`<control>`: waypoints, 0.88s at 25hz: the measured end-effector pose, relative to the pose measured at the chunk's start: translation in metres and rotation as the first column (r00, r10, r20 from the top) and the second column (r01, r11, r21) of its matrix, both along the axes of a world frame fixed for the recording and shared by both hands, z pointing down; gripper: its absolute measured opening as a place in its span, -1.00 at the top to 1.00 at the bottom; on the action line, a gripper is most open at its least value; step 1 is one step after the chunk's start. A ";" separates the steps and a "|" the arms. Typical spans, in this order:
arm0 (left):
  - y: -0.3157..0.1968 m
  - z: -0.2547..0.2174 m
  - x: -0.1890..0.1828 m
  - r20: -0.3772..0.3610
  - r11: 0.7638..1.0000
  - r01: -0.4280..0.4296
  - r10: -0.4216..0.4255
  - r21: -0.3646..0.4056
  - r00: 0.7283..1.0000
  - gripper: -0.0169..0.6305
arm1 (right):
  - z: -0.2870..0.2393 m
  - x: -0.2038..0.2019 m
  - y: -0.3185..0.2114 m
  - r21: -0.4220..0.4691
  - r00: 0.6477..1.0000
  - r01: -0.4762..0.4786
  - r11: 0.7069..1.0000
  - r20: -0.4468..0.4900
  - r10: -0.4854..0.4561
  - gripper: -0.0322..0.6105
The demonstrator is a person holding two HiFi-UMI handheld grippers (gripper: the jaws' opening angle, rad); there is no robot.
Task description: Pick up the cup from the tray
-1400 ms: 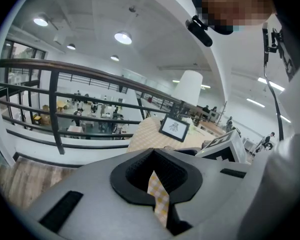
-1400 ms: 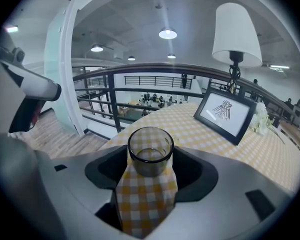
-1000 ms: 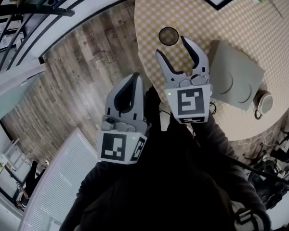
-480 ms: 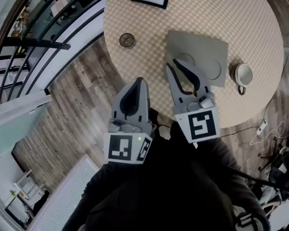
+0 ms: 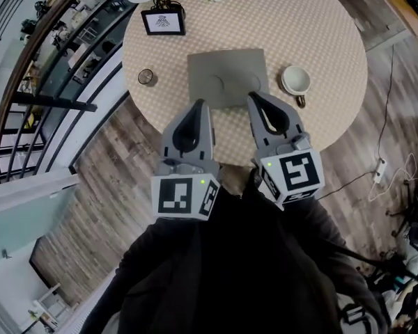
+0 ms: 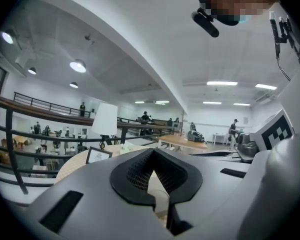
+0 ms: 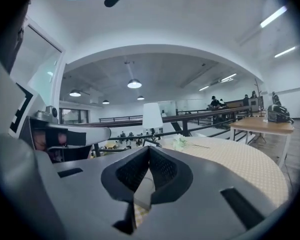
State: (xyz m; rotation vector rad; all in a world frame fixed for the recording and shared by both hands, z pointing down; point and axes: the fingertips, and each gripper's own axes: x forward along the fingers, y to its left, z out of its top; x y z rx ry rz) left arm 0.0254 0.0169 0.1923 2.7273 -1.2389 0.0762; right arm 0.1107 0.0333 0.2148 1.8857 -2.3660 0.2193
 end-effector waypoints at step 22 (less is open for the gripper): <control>0.016 -0.024 0.027 0.017 0.997 -0.028 0.027 0.073 0.999 0.93 | -0.022 0.022 0.009 0.067 0.999 0.002 0.998 0.033 -0.004 0.88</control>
